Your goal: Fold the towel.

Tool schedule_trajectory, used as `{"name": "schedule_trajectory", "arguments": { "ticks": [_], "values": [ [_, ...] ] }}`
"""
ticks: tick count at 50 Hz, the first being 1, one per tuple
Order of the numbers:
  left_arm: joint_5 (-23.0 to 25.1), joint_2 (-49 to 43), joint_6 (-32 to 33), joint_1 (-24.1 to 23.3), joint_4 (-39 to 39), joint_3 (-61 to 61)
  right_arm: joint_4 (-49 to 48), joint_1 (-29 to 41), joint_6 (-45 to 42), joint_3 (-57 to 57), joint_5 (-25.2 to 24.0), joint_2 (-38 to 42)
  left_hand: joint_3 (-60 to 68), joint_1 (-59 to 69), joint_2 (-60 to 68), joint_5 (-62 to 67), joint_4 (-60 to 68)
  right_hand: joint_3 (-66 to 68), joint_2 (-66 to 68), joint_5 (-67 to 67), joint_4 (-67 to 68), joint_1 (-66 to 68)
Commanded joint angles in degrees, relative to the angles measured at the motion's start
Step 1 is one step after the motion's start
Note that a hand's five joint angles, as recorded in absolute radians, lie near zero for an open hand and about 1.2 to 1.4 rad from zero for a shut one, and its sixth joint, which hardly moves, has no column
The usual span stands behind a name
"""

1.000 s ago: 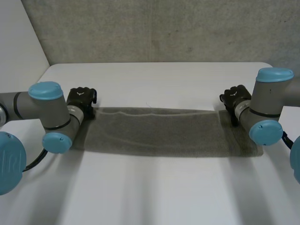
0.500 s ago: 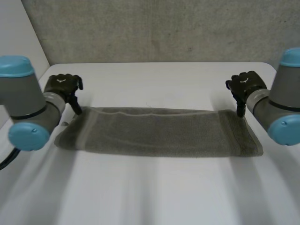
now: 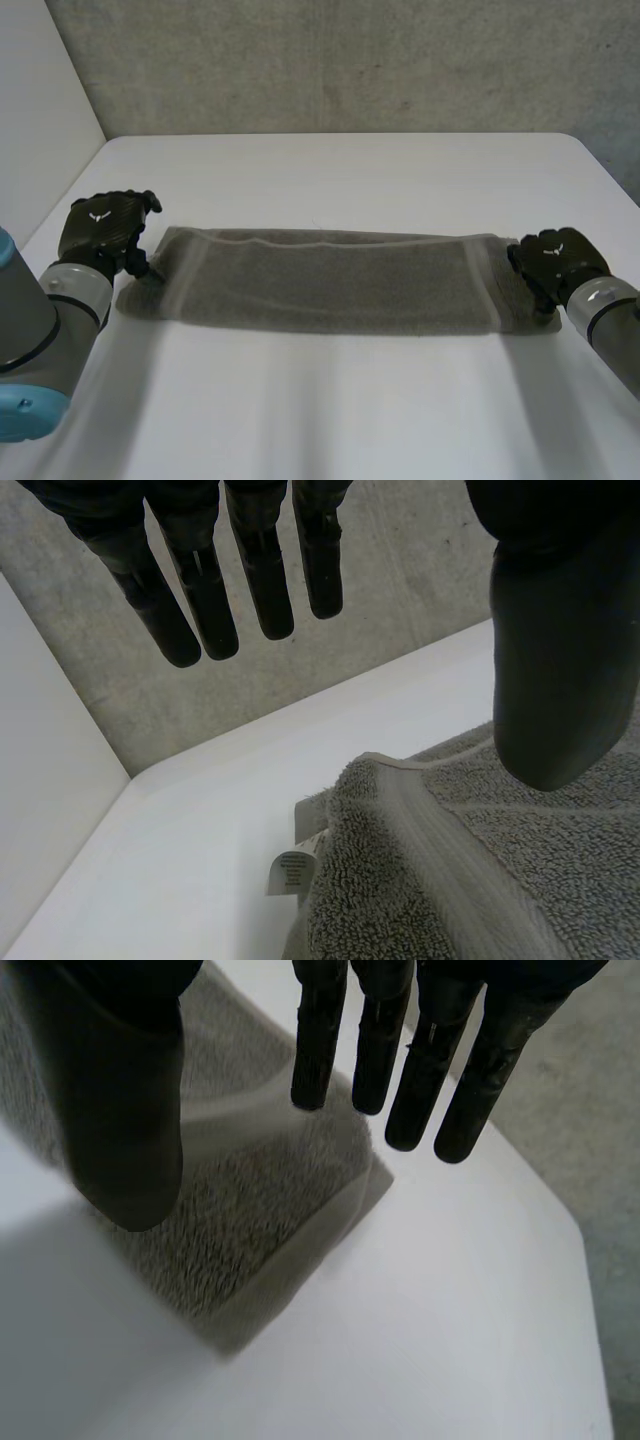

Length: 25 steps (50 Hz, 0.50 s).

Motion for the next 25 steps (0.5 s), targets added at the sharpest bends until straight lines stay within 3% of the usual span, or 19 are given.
{"name": "schedule_trajectory", "arguments": {
  "ticks": [1, 9, 11, 25],
  "values": [
    [-0.04, -0.7, -0.02, 0.35, 1.74, -0.89, -2.18, -0.68, 0.03, -0.69, -0.37, 6.17, -6.21, -7.06, -7.09, -15.48, -7.23, 8.33, 8.47, 8.06, 8.48, 8.31],
    [0.04, -0.7, 0.07, 0.26, 1.83, -1.77, -2.09, -2.52, -0.06, -1.75, -2.39, 9.69, -8.74, -9.58, -9.61, -18.0, -9.76, 15.9, 16.04, 15.63, 16.05, 15.88],
    [0.04, -0.7, -0.02, 0.26, 1.83, -1.77, -2.27, -2.87, -0.06, -2.1, -1.87, 9.78, -9.24, -10.09, -10.12, -18.5, -10.26, 47.16, 47.3, 46.89, 47.31, 47.14],
    [-0.04, -0.78, 0.07, -0.09, 1.83, -1.85, -1.22, -12.01, -1.38, -5.44, -0.46, 3.18, -12.61, -13.45, -13.48, -21.87, -13.63, 48.47, 48.61, 48.2, 48.62, 48.45]
  ]
}}
